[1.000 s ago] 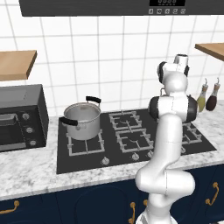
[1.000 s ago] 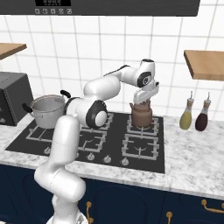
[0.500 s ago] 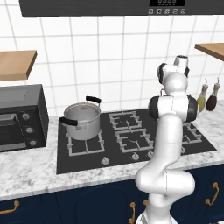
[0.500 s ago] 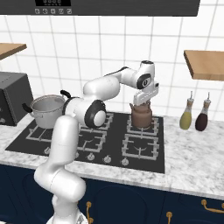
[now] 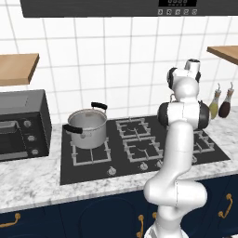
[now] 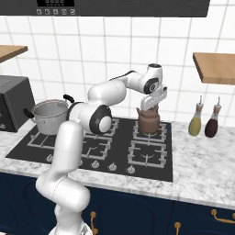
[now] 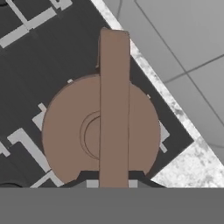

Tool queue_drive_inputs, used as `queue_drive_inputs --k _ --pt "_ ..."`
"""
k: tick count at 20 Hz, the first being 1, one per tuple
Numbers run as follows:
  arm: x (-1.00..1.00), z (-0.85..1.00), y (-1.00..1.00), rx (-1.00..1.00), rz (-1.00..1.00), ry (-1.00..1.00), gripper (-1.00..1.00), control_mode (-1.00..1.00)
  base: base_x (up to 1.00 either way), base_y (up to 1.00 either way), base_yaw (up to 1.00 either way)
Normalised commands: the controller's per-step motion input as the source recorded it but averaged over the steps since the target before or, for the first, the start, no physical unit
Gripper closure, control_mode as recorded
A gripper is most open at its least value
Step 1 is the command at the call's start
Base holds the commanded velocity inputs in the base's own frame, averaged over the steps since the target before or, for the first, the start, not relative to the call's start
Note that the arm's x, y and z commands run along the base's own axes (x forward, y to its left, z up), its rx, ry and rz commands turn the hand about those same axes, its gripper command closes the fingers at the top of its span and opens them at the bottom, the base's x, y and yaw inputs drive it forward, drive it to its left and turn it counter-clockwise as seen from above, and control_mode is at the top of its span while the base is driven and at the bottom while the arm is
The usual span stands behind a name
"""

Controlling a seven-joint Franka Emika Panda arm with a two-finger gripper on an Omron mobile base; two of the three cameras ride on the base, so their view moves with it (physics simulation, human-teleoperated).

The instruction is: Pick the kettle from the counter and place it on a stove burner. Then turn the burner on.

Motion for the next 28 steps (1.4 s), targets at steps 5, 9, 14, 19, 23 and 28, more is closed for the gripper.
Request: queue_drive_inputs --k 5,9,14,19,23,28 --pt "0.00 0.00 -0.06 0.00 -0.01 0.01 -1.00 -1.00 0.00 0.00 0.00" --pt "0.00 0.00 0.00 0.00 0.00 0.00 -1.00 -1.00 0.00 0.00 0.00" --pt "0.00 0.00 0.00 0.00 0.00 0.00 -1.00 -1.00 0.00 0.00 0.00" --pt "-0.05 0.33 0.02 0.00 0.00 0.00 -1.00 -1.00 0.00 0.00 0.00" --pt "-0.42 0.60 0.12 0.00 -0.03 0.00 -1.00 -1.00 0.00 0.00 0.00" --pt "-0.75 0.28 0.12 0.01 -0.14 0.06 -1.00 -1.00 0.00 0.00 0.00"
